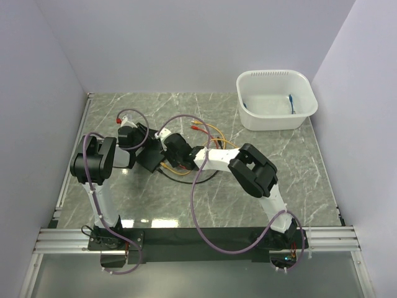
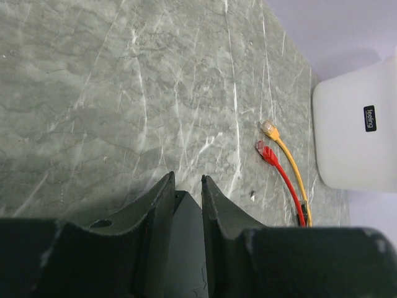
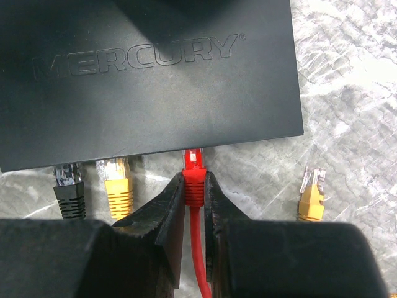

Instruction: Insert the plug into the switch port

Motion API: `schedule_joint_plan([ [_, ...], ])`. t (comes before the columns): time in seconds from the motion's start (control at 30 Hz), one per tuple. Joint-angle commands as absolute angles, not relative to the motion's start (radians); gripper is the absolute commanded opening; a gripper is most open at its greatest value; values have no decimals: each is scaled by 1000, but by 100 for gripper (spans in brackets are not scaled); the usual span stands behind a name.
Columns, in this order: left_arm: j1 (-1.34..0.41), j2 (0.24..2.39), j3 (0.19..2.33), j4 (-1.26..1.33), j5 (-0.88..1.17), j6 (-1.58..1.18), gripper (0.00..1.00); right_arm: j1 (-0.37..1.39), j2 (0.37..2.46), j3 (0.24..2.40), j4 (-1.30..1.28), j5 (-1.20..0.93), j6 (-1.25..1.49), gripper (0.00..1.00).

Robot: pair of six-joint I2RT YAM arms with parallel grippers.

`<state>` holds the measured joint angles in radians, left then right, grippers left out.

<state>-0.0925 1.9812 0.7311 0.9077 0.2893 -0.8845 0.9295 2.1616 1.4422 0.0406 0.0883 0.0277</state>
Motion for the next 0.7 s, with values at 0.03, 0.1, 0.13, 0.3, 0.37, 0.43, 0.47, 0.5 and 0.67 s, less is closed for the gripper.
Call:
schedule_joint_plan([
  [0.03, -236, 2059, 670, 525, 537, -950, 30, 963, 2154, 1482, 383, -28, 78, 0],
  [0.1, -232, 2051, 680, 517, 538, -945, 30, 965, 2122, 1450, 393, -31, 90, 2],
  [0.13, -229, 2049, 684, 514, 538, -942, 30, 968, 2115, 1430, 394, -28, 103, 2],
  [0.3, -213, 2040, 715, 496, 537, -934, 29, 992, 2091, 1422, 370, -9, 143, 9],
  [0.37, -204, 2034, 729, 477, 525, -923, 29, 996, 2085, 1417, 373, -20, 153, 10],
  [0.43, -196, 2029, 733, 466, 522, -914, 29, 1000, 2082, 1423, 371, -23, 163, 11],
  [0.47, -186, 2028, 735, 462, 523, -911, 29, 999, 2083, 1428, 367, -32, 164, 11],
  [0.5, -180, 2028, 732, 463, 526, -911, 29, 1000, 2083, 1436, 364, -37, 173, 11],
  [0.67, -153, 2029, 733, 457, 534, -902, 29, 1000, 2088, 1460, 353, -87, 195, 13],
])
